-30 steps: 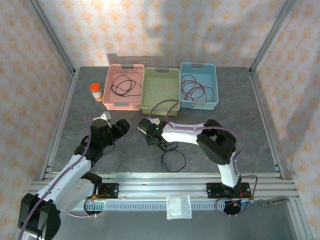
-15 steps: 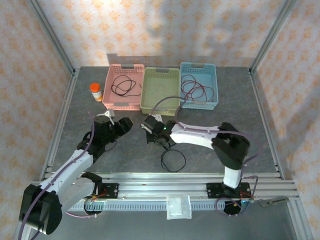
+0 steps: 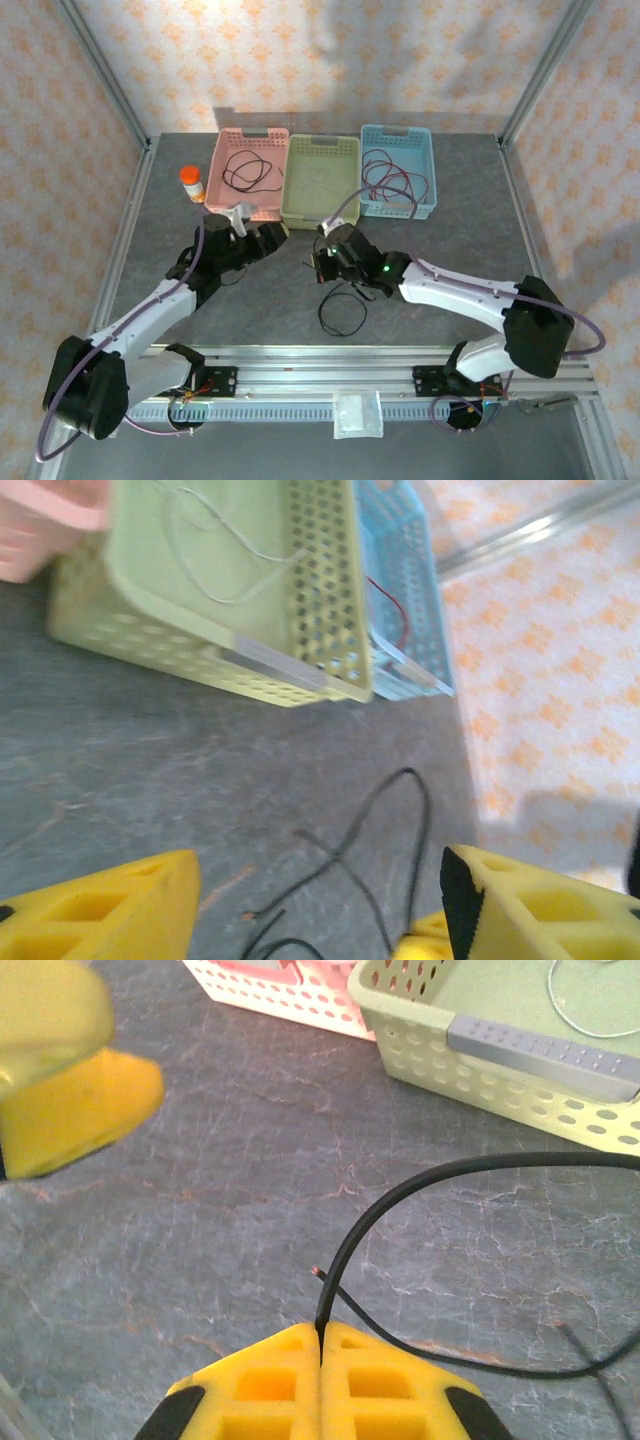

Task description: Untangle the cables

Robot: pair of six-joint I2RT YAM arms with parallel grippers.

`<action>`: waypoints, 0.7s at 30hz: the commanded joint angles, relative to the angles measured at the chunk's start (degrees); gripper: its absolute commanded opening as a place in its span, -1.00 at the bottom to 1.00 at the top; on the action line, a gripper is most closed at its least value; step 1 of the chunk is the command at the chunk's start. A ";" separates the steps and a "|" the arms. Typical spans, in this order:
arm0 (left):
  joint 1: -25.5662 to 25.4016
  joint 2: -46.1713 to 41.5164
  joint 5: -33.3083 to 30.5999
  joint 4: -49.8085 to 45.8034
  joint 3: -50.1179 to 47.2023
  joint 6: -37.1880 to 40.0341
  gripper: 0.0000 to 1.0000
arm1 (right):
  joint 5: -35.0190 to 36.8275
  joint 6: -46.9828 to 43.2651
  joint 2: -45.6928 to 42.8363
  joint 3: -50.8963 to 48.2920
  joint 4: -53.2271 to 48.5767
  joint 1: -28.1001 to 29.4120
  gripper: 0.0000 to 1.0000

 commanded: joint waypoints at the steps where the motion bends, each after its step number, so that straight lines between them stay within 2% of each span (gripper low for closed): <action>1: -3.21 2.39 2.96 4.01 3.50 0.61 0.36 | -3.36 -6.34 -2.84 -1.88 5.65 -0.39 -1.00; 5: -6.61 5.81 2.04 3.93 4.99 0.59 0.36 | -3.89 -8.55 -4.79 -3.70 7.46 -0.44 -1.00; 15: -8.90 12.48 1.02 4.83 9.56 -1.32 0.34 | -4.56 -12.00 -5.90 -4.04 6.94 0.04 -1.00; 18: -9.66 14.30 1.30 4.99 10.30 -1.22 0.25 | -4.14 -11.81 -5.98 -4.17 7.13 0.06 -1.00; 21: -9.83 15.04 1.06 4.76 10.21 -1.05 0.03 | -3.57 -11.36 -6.44 -4.52 7.51 0.06 -1.00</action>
